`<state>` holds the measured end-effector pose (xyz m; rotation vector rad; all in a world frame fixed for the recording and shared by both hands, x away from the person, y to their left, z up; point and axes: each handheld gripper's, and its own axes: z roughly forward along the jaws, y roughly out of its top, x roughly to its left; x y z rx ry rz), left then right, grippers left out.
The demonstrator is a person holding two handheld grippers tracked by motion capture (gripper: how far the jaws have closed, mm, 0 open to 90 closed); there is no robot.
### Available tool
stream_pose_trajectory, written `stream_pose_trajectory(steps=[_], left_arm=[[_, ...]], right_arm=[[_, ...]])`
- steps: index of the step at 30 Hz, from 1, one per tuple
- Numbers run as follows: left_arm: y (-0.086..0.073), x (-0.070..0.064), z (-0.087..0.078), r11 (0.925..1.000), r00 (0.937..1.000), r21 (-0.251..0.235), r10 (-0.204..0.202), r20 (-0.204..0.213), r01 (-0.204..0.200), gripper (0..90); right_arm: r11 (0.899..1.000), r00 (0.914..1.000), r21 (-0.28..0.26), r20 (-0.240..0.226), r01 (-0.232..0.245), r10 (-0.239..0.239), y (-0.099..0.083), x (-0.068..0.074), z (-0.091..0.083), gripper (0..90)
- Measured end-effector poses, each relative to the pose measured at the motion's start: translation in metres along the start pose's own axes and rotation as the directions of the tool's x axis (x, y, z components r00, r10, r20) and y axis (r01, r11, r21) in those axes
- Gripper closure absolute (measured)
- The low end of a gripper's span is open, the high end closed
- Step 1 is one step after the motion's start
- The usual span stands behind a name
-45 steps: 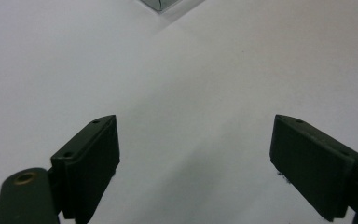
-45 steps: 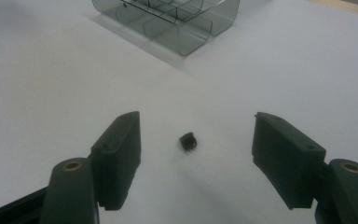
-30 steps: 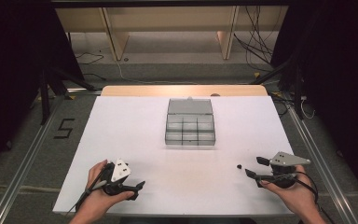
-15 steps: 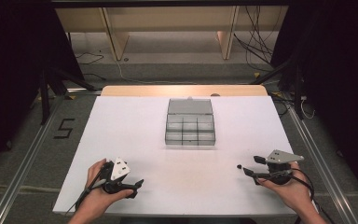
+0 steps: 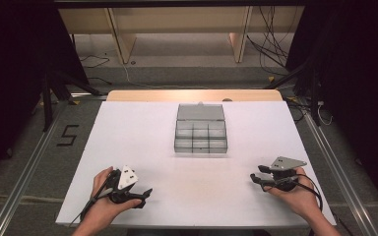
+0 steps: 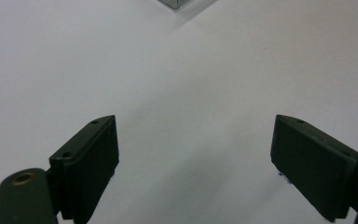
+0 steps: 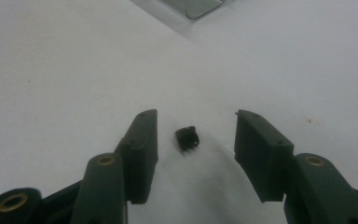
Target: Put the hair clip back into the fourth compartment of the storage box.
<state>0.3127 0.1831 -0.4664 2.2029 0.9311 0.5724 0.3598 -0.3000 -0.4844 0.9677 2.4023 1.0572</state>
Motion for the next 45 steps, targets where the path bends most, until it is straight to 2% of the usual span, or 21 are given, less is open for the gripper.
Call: stream_pose_trajectory(steps=[17,22,26,38,45], left_arm=[[0.000,0.000,0.000,1.0000,1.0000,0.001,0.002,0.001,-0.002,14.9],[0.000,0.000,0.000,1.0000,1.0000,0.000,0.003,0.001,-0.003,14.8],[0.000,-0.001,0.000,1.0000,1.0000,-0.003,0.002,0.000,-0.002,14.8],[0.000,-0.001,0.000,1.0000,1.0000,-0.004,0.004,-0.002,-0.004,14.8],[0.000,-0.001,0.000,1.0000,1.0000,-0.001,0.009,-0.003,-0.009,14.9]], right_arm=[[1.000,0.9995,0.027,-0.031,0.005,-0.004,0.003,-0.001,0.012,71.2],[0.999,0.9988,0.024,-0.040,-0.029,0.030,0.002,-0.002,0.013,75.7],[0.999,0.9986,0.023,-0.036,-0.039,0.040,0.002,-0.003,0.013,79.7],[0.999,0.9988,0.026,-0.024,-0.043,0.044,0.003,-0.002,0.012,81.1],[0.998,0.9980,0.001,-0.020,-0.059,0.059,0.006,-0.003,0.010,81.1]])
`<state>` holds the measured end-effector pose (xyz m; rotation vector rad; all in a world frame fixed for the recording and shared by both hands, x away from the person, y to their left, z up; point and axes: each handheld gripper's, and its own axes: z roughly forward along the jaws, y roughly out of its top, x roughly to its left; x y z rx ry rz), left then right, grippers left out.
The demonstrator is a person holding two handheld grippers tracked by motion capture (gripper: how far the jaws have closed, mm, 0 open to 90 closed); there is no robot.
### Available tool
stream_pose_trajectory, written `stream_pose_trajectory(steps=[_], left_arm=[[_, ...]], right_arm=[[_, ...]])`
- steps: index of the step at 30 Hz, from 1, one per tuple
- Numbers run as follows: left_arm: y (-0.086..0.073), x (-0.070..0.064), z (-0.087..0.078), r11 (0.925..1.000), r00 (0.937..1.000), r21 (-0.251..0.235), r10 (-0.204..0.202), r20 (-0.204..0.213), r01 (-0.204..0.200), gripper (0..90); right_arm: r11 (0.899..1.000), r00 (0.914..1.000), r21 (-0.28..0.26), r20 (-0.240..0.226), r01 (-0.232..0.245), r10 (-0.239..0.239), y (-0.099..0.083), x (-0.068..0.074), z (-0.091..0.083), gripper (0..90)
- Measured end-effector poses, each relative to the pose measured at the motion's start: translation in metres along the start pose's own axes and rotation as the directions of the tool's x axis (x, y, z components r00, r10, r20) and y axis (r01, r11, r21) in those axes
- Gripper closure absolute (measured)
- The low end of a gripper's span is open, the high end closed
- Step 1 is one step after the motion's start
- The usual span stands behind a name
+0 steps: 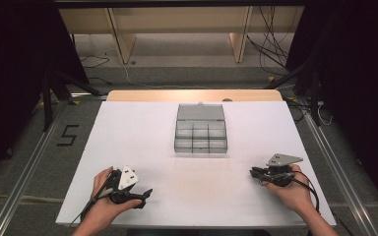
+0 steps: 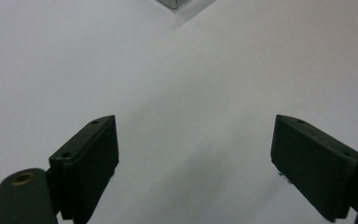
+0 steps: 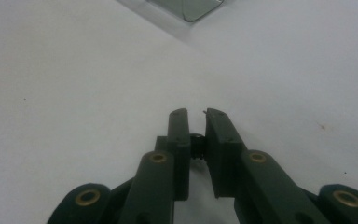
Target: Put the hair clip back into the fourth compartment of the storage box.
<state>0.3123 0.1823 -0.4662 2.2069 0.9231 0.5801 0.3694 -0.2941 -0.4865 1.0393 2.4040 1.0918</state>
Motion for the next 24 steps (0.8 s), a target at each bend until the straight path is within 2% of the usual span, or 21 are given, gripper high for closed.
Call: stream_pose_trajectory(steps=[24], left_arm=[[0.000,0.000,0.000,1.0000,0.9999,0.001,0.008,-0.006,-0.008,14.9]], right_arm=[[0.996,0.9996,-0.081,0.003,-0.026,0.027,0.013,0.003,-0.007,81.1]])
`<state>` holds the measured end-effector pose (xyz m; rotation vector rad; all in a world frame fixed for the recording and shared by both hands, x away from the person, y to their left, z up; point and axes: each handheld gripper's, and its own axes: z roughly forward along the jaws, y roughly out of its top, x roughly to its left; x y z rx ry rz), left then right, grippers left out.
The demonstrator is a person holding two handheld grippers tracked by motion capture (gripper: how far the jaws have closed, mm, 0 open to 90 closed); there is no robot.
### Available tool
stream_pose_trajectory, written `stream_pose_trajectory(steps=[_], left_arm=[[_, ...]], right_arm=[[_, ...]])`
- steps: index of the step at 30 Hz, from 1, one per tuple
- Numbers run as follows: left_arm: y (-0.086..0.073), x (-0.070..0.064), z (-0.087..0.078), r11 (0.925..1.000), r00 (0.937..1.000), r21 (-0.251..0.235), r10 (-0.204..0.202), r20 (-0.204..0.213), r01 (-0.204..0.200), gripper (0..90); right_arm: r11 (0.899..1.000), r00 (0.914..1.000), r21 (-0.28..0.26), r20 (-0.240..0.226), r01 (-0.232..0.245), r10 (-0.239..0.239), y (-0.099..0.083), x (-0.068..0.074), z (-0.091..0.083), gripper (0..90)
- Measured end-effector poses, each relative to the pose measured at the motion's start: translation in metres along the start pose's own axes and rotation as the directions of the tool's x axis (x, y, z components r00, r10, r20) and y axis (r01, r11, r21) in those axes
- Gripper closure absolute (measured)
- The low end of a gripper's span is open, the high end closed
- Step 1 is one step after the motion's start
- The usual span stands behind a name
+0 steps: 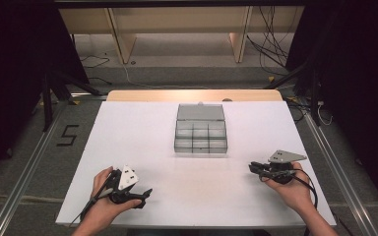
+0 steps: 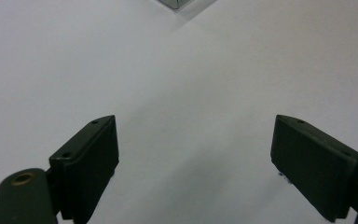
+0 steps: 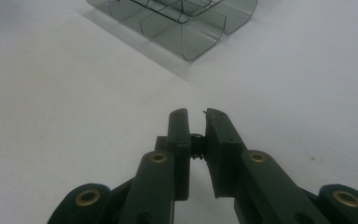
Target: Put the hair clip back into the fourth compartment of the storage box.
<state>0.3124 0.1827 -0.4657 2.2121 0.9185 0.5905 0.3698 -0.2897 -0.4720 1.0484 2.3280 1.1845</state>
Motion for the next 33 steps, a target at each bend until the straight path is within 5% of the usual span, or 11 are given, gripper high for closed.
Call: stream_pose_trajectory(steps=[33], left_arm=[[0.000,0.000,0.000,1.0000,1.0000,0.000,0.000,-0.002,0.000,14.9]], right_arm=[[0.999,1.0000,-0.053,0.009,-0.004,0.005,0.018,0.004,0.010,81.2]])
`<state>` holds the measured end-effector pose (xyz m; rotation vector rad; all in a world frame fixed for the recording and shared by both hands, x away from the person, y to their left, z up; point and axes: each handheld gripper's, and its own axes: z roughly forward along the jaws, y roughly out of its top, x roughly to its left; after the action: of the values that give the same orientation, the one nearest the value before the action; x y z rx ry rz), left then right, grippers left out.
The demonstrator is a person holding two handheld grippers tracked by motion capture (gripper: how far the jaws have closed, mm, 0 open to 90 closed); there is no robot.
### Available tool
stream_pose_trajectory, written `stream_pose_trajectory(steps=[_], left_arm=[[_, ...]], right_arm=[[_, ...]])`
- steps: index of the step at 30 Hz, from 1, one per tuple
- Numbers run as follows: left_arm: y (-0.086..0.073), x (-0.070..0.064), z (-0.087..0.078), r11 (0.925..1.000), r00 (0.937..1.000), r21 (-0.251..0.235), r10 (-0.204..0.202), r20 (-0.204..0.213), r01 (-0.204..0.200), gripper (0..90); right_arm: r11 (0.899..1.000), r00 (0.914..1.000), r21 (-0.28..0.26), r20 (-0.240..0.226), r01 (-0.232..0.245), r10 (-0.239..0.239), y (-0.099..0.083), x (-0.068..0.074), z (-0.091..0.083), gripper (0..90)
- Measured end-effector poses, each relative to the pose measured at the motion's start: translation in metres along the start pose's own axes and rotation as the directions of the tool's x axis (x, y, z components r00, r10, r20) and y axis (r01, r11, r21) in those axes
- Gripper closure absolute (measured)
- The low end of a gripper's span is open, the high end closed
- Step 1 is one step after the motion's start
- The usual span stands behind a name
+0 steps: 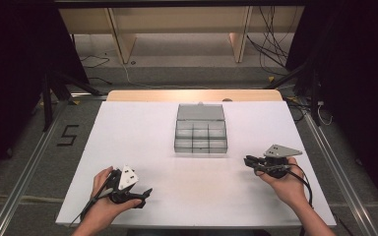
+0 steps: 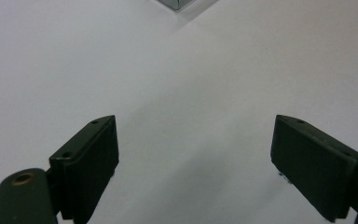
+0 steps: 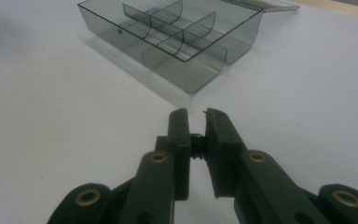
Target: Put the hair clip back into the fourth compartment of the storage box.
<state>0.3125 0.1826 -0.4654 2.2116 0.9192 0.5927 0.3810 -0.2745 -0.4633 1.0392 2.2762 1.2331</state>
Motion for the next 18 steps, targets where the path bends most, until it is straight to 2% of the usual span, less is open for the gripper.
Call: stream_pose_trajectory(steps=[18], left_arm=[[0.0002,0.0003,0.0003,1.0000,1.0000,-0.003,-0.001,-0.001,0.001,14.9]], right_arm=[[1.000,0.9999,-0.019,-0.010,0.003,-0.004,0.0102,0.0040,0.0092,81.2]])
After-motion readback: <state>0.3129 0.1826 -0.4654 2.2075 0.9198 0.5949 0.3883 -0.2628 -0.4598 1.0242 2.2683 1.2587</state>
